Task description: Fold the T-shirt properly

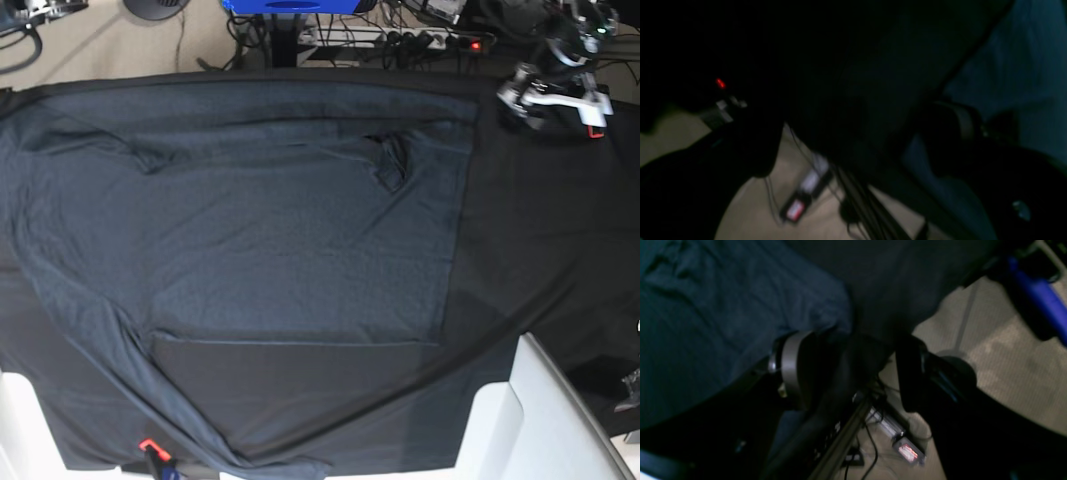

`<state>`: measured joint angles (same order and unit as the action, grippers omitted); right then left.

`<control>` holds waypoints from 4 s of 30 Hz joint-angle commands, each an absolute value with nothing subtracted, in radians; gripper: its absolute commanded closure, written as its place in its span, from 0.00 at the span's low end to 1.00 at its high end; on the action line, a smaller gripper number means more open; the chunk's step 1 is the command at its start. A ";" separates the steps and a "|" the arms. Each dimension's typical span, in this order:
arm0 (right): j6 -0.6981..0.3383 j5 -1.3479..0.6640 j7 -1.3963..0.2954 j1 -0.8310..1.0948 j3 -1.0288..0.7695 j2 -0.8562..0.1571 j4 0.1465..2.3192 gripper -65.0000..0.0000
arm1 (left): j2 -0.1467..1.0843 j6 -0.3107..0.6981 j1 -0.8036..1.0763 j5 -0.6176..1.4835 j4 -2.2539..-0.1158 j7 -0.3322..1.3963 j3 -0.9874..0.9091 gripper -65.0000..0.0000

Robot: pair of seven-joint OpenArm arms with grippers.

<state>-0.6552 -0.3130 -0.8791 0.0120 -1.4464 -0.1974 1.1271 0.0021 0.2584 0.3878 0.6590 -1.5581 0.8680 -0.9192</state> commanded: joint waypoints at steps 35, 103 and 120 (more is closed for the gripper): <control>-0.507 -0.335 0.104 -0.397 -0.360 -0.538 0.232 0.45 | 0.272 0.265 0.237 0.668 -1.575 0.851 -0.573 0.00; -0.558 -0.341 -0.674 0.067 -0.720 -0.271 1.302 0.63 | 0.265 0.265 0.234 0.668 -1.563 0.851 -0.570 0.00; -0.556 -0.335 -0.507 -0.344 -0.503 -0.404 0.704 0.51 | 0.271 0.265 0.240 0.668 -1.563 0.851 -0.573 0.00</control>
<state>-0.5491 -0.3180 -0.5274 -0.3191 -0.4995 -0.3813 0.6834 0.2539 0.2611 0.2440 0.6552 -1.5486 0.8715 -0.5678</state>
